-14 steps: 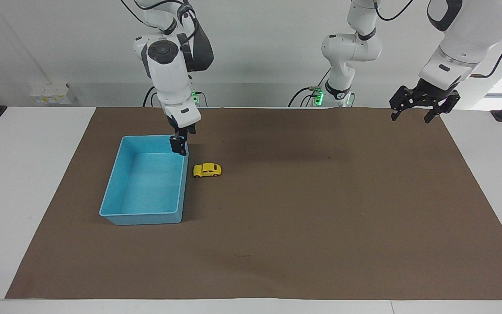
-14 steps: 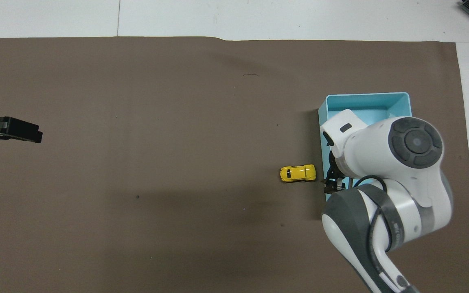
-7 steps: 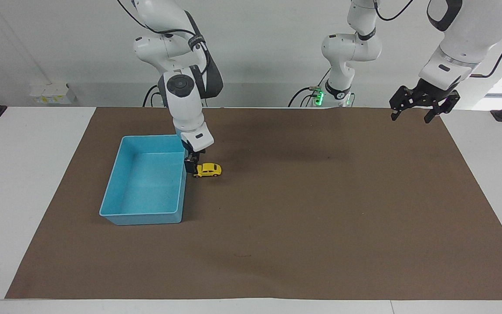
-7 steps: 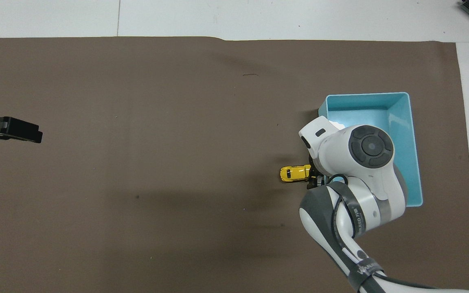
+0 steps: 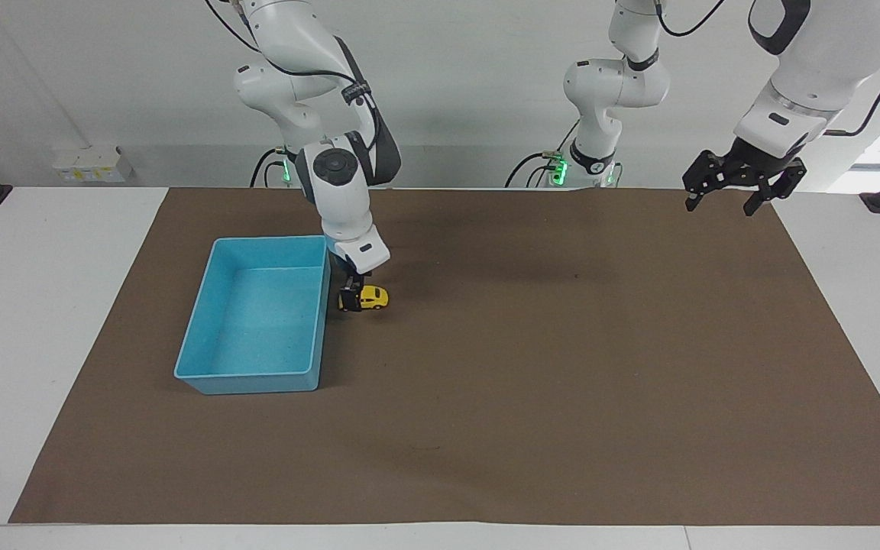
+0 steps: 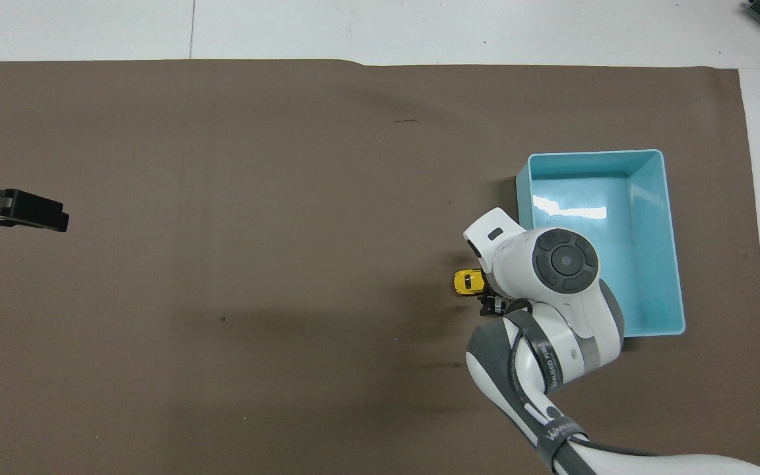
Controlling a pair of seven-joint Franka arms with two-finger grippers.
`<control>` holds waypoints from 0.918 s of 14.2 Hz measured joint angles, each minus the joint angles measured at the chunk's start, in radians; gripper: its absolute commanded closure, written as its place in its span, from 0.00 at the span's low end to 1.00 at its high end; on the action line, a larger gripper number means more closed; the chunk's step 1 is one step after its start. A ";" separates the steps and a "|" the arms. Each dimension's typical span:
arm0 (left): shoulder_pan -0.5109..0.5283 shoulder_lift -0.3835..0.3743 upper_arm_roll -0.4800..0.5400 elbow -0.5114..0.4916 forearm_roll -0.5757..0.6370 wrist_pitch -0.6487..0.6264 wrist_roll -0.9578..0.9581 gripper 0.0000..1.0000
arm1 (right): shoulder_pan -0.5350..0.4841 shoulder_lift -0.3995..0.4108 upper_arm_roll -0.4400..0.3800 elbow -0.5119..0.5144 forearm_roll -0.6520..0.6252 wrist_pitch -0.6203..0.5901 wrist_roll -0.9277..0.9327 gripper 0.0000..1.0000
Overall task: Wind up and store yellow beetle car
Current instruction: 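Grasp the yellow car with the right gripper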
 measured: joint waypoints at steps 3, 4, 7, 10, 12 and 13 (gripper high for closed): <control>0.000 0.000 0.000 0.000 0.000 0.000 0.000 0.00 | 0.007 0.004 0.000 -0.017 0.000 0.009 0.000 0.17; 0.000 0.000 0.000 0.000 0.000 0.000 0.000 0.00 | 0.008 0.004 0.000 -0.021 0.000 0.009 0.000 0.19; 0.000 0.000 0.000 0.000 0.000 0.000 0.000 0.00 | 0.008 0.004 0.000 -0.033 0.000 0.009 0.000 0.68; 0.000 0.000 0.000 0.000 0.000 0.000 0.000 0.00 | 0.008 0.002 -0.001 -0.036 -0.001 0.010 0.000 1.00; 0.000 0.000 0.000 0.000 0.000 0.000 0.000 0.00 | 0.008 0.000 -0.001 -0.030 -0.001 0.010 0.000 1.00; 0.000 0.000 0.000 0.000 0.000 0.000 0.000 0.00 | 0.008 -0.001 -0.001 -0.013 -0.001 0.007 0.004 1.00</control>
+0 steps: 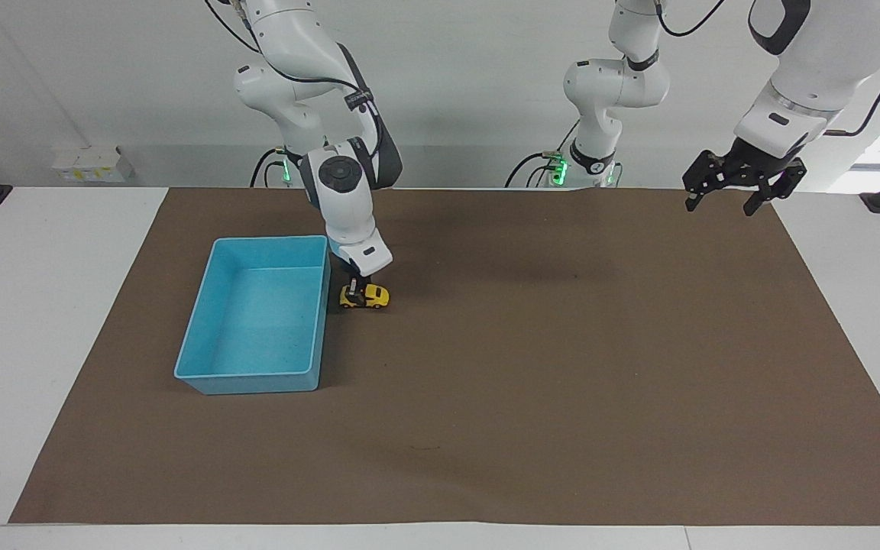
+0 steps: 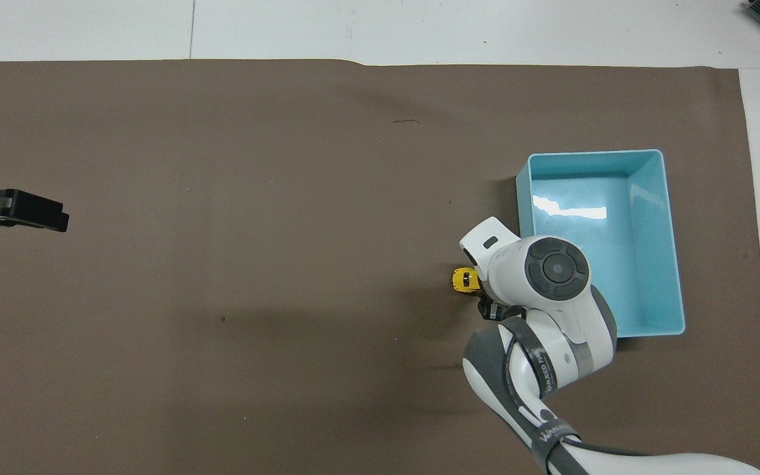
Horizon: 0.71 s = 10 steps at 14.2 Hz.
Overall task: Wind up and store yellow beetle car
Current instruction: 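Grasp the yellow car with the right gripper, then lift the car with the right gripper into the blue bin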
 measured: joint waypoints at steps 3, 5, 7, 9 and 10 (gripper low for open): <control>0.000 0.000 0.000 0.000 0.000 0.000 0.000 0.00 | 0.008 -0.002 0.000 0.098 0.001 -0.053 0.039 1.00; 0.000 0.000 0.000 0.000 0.000 0.000 0.000 0.00 | 0.018 -0.002 0.000 0.151 0.001 -0.074 0.069 1.00; 0.000 0.000 0.000 0.000 0.000 0.000 0.000 0.00 | 0.020 -0.002 0.000 0.185 0.001 -0.089 0.078 1.00; 0.000 0.000 0.000 0.000 0.000 0.000 0.000 0.00 | 0.013 -0.005 -0.005 0.237 0.000 -0.168 0.075 1.00; 0.000 0.000 0.000 0.000 0.000 0.000 0.000 0.00 | 0.001 -0.010 -0.012 0.272 0.000 -0.229 0.062 1.00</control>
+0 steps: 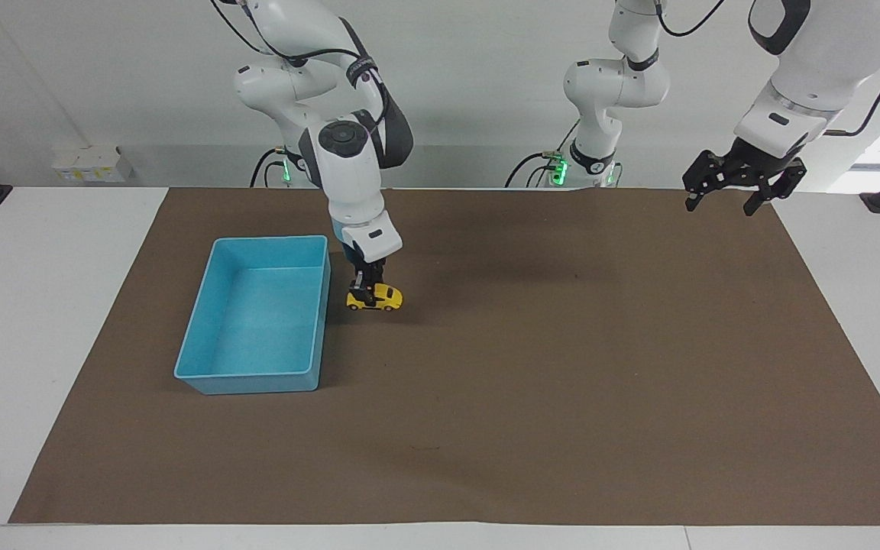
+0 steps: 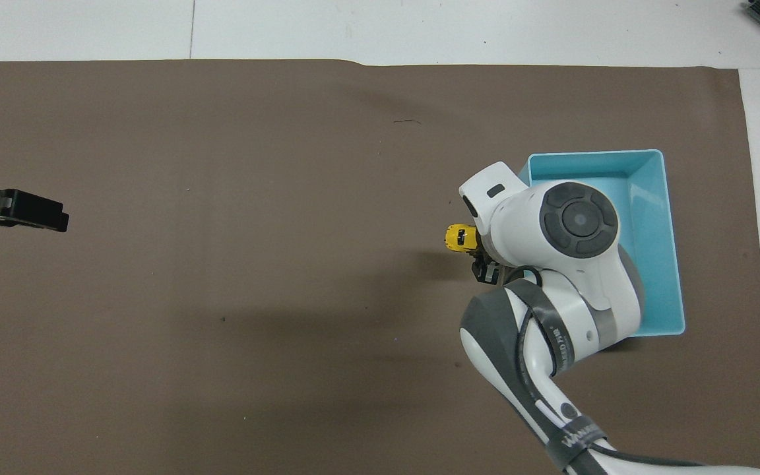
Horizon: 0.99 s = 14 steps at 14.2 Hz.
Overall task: Wind up and store yellow beetle car
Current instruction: 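Lift the car with the right gripper into the blue bin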
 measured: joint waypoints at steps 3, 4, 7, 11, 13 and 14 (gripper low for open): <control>0.000 0.000 0.000 0.000 0.000 0.000 0.000 0.00 | -0.090 -0.031 -0.008 0.045 0.000 -0.110 -0.118 1.00; 0.000 0.000 0.000 0.000 0.000 0.000 0.000 0.00 | -0.136 -0.038 -0.010 0.045 0.000 -0.134 -0.185 1.00; 0.000 0.000 0.000 0.000 0.000 0.000 0.000 0.00 | -0.277 -0.044 -0.016 0.034 0.000 -0.193 -0.361 1.00; 0.000 0.000 0.000 0.000 0.000 0.000 0.000 0.00 | -0.354 -0.074 -0.017 -0.045 0.000 -0.181 -0.456 1.00; 0.000 0.000 0.000 0.000 0.000 0.000 0.000 0.00 | -0.353 -0.096 -0.012 -0.104 0.000 -0.125 -0.462 1.00; 0.000 0.000 0.000 0.000 0.000 0.000 0.000 0.00 | -0.352 -0.100 -0.010 -0.130 0.000 -0.096 -0.471 1.00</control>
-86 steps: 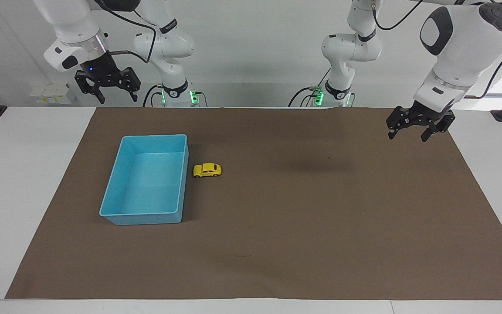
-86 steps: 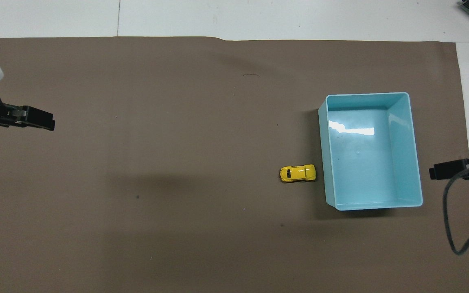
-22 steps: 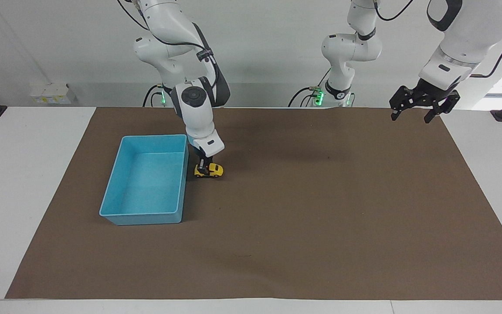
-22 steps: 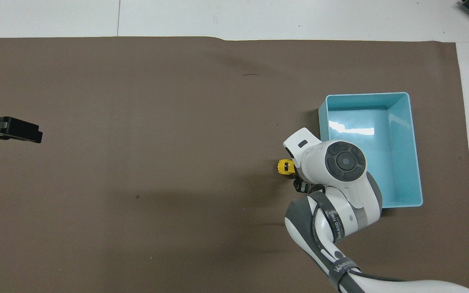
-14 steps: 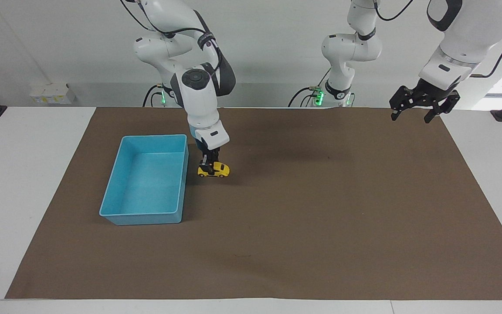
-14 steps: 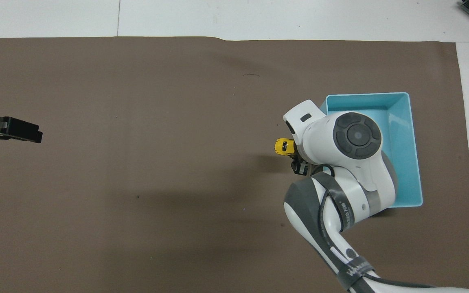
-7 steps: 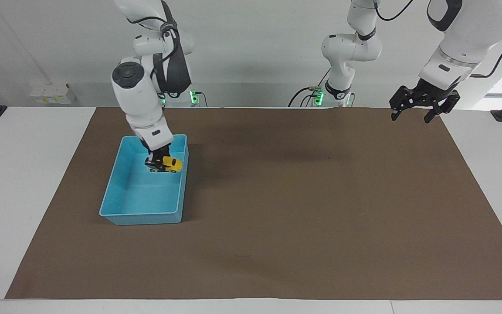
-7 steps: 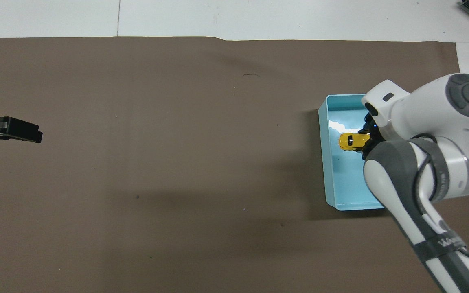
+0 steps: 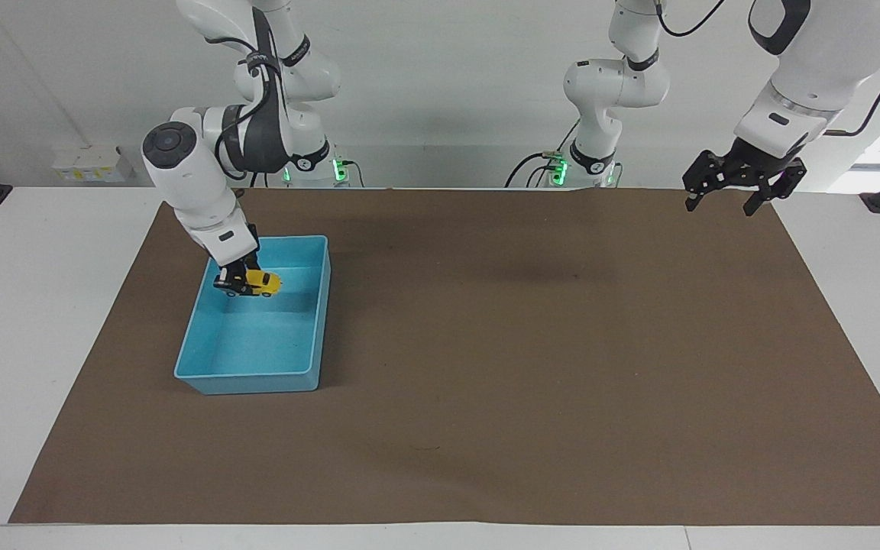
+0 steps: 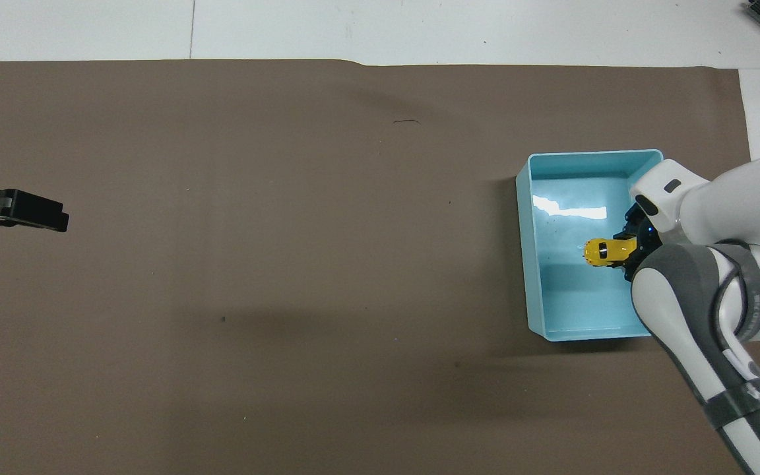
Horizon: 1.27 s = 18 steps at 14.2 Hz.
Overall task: Wind up and store yellow beetle car
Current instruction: 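Lift the car with the right gripper into the blue bin, then lower the car onto the bin floor and open the right gripper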
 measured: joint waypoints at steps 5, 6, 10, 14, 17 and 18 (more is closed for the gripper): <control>0.000 0.000 0.000 0.000 0.000 0.000 0.000 0.00 | 0.001 0.007 0.002 -0.145 0.000 0.189 -0.007 1.00; 0.000 0.000 0.000 0.000 0.000 0.000 0.000 0.00 | 0.001 0.011 0.002 -0.167 0.000 0.216 -0.007 1.00; 0.000 0.000 0.000 0.000 0.000 0.000 0.000 0.00 | 0.001 0.040 0.002 -0.203 0.000 0.283 -0.007 0.87; 0.000 0.000 0.000 0.000 0.000 0.000 0.000 0.00 | 0.000 0.049 0.002 -0.202 0.000 0.287 -0.006 0.00; 0.000 0.000 0.000 0.000 0.000 0.000 0.000 0.00 | 0.002 0.048 0.003 -0.184 0.000 0.278 -0.002 0.00; 0.000 0.000 0.000 0.000 0.000 0.000 0.000 0.00 | 0.003 0.047 0.006 -0.160 0.000 0.251 0.000 0.00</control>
